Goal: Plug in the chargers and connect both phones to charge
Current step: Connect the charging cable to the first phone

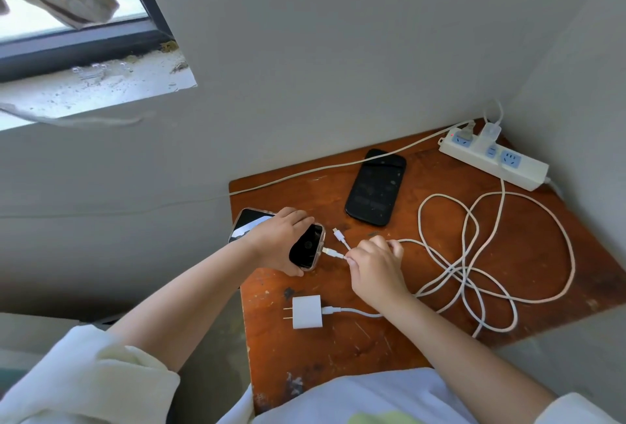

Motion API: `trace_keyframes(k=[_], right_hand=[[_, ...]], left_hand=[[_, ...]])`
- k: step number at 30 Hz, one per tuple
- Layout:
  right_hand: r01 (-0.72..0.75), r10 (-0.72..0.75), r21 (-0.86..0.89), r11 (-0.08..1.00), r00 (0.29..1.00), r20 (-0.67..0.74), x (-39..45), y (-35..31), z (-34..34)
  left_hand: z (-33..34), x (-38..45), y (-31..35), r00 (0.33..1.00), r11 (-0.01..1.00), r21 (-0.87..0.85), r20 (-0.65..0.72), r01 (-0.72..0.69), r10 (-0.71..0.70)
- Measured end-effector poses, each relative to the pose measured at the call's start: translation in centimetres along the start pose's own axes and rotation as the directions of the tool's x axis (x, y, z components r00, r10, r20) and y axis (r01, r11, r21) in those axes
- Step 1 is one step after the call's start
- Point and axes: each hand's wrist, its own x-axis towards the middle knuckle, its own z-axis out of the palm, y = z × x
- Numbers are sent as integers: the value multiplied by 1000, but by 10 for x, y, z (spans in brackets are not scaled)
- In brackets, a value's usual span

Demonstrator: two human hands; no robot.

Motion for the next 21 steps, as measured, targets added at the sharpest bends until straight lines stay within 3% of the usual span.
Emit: trace_keyframes(k=[14, 21], right_hand=[[10, -15, 48, 999, 994, 109, 2, -2, -9], [124, -121, -57, 991, 991, 50, 0, -8, -16]], left_hand=[[1, -5, 5, 1000, 1000, -18, -26, 3, -3], [0, -7, 5, 999, 999, -34, -38, 1, -2]])
